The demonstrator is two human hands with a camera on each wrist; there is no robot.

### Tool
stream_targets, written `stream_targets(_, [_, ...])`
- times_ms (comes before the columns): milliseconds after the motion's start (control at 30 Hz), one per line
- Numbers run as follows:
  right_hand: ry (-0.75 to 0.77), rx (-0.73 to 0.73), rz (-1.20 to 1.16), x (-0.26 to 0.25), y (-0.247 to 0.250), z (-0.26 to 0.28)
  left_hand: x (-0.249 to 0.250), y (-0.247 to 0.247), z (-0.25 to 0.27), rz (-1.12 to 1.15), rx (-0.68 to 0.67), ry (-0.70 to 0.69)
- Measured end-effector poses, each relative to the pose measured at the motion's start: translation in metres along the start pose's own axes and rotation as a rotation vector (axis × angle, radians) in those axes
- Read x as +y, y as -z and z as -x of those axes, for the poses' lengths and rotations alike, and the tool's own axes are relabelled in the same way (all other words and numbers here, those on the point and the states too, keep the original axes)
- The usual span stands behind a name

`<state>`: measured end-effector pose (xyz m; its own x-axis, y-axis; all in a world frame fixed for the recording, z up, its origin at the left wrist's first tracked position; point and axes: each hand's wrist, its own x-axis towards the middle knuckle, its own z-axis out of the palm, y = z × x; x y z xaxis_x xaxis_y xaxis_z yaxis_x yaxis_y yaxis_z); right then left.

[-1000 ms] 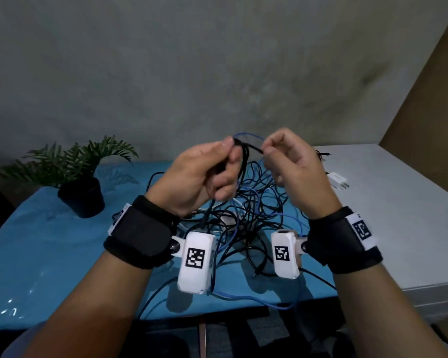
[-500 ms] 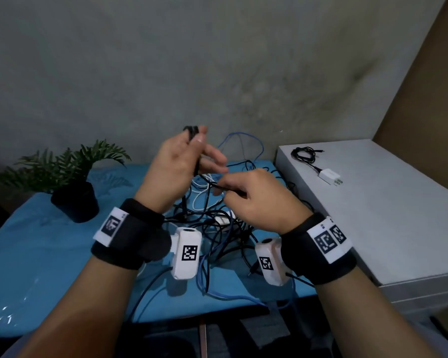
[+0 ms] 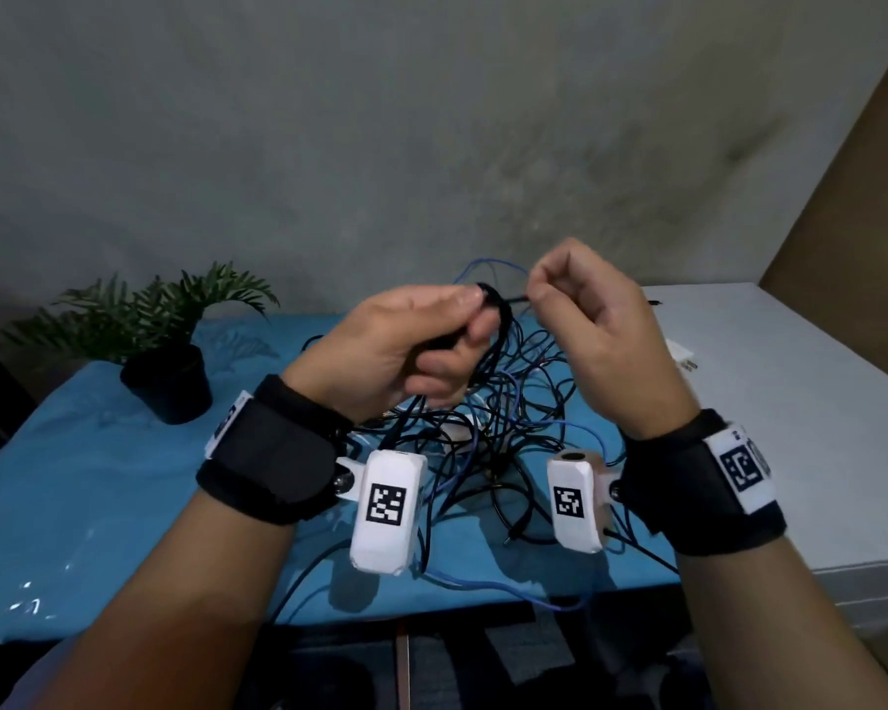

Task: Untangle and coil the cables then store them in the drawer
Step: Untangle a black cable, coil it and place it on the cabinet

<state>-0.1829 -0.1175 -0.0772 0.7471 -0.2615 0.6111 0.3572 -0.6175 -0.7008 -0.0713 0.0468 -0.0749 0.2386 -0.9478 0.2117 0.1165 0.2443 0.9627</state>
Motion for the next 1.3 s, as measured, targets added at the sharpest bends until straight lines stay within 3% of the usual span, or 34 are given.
stream_targets(100, [-0.023, -0.046, 0.105, 0.012, -0.004, -0.001, 0.007, 0.002, 0.001, 0.240, 0.026, -0.152])
stream_targets(233, [-0.106, -0.160, 0.216, 0.028, -0.012, 0.001, 0.014, 0.003, 0.003, 0.391, 0.087, -0.272])
stream_targets(367, [-0.123, -0.324, 0.307, 0.031, -0.025, 0.007, 0.011, 0.007, -0.001, 0.428, 0.307, -0.339])
stream_targets(433, [-0.114, -0.422, 0.341, 0.024, -0.028, 0.009, 0.006, 0.011, -0.006, 0.284, 0.445, -0.345])
stream_targets(533, [-0.091, -0.442, 0.341, 0.011, -0.030, 0.009, -0.002, 0.014, -0.011, -0.210, 0.576, -0.250])
stream_targets(633, [-0.053, -0.363, 0.268, 0.004, -0.024, 0.008, -0.012, 0.013, -0.010, -0.676, 0.516, -0.114])
stream_targets(733, [-0.015, -0.273, 0.141, -0.001, -0.018, 0.006, -0.012, 0.010, -0.008, -0.789, 0.332, 0.034])
stream_targets(867, [0.057, -0.121, 0.015, -0.003, -0.014, 0.006, -0.005, 0.000, -0.003, -0.590, 0.102, 0.103])
stream_targets(1067, [0.142, 0.092, 0.036, -0.002, -0.014, 0.007, 0.001, -0.008, 0.003, -0.165, -0.006, 0.088])
stream_targets(1300, [0.001, 0.079, -0.004, 0.009, -0.022, -0.001, 0.003, -0.016, -0.001, 0.436, -0.047, -0.160])
